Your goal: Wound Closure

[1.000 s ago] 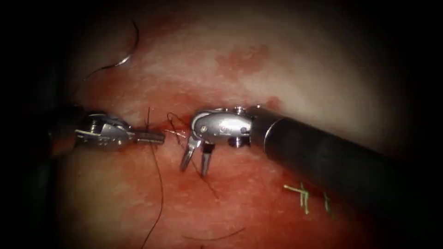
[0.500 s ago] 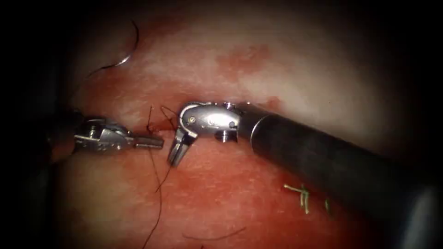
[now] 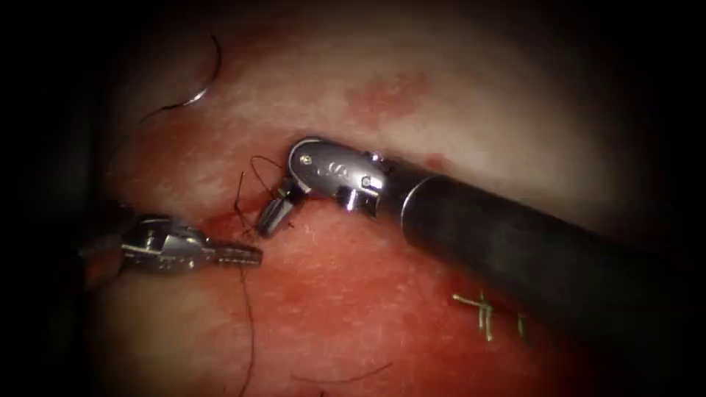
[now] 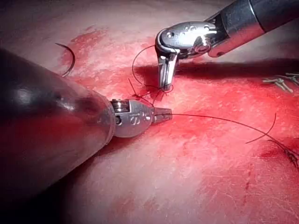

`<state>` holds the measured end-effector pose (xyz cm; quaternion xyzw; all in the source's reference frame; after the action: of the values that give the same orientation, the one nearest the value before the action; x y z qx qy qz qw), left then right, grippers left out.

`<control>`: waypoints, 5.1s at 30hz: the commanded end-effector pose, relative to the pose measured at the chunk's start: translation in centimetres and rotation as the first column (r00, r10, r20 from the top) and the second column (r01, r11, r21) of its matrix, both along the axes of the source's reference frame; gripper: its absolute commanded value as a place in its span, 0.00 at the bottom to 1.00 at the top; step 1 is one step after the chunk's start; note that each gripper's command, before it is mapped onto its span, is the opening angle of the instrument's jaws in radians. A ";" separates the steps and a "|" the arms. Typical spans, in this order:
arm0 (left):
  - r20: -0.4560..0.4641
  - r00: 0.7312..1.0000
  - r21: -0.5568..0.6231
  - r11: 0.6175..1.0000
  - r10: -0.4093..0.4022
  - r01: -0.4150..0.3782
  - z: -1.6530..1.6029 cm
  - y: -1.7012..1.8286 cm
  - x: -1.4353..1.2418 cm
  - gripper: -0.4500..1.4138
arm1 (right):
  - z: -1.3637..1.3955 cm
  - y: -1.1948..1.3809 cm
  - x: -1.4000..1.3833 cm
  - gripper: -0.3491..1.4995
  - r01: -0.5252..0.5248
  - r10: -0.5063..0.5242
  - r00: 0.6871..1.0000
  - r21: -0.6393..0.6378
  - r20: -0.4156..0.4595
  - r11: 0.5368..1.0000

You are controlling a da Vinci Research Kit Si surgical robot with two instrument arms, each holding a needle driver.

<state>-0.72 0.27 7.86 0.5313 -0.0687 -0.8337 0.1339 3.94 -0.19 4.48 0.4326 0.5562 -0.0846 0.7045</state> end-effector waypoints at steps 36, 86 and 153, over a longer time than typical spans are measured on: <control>0.047 0.996 0.007 0.997 0.081 -0.082 -1.02 -1.05 -0.84 0.00 | -0.02 0.49 0.18 0.00 -0.713 0.530 0.526 0.005 0.665 0.701; 0.114 0.982 0.042 0.987 0.153 -0.158 -1.17 -2.01 -1.33 0.00 | 0.12 0.52 0.12 0.00 -0.811 0.590 0.433 0.009 0.682 0.585; -0.178 0.971 -0.180 0.975 -0.162 0.129 -1.56 0.19 0.28 0.00 | -0.14 0.52 -0.09 0.64 -0.704 0.719 0.681 -0.147 0.137 0.695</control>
<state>-0.39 0.48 6.25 0.4280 -0.1663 -0.8804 0.1186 3.76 0.29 4.30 0.1598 0.6083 0.2141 0.7474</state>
